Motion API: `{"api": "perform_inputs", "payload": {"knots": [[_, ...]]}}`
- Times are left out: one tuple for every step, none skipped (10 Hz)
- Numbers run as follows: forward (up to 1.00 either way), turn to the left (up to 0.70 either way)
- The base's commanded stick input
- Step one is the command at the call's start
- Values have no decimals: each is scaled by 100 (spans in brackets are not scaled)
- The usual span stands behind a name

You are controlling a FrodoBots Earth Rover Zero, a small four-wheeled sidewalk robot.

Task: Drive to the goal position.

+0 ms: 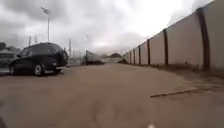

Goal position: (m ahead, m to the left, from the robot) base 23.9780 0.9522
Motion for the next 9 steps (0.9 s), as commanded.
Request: {"api": "perform_inputs", "payload": {"knots": [[50, 0], [50, 0], [50, 0], [50, 0], [50, 0], [50, -19], [50, 0], [50, 0], [50, 0]]}}
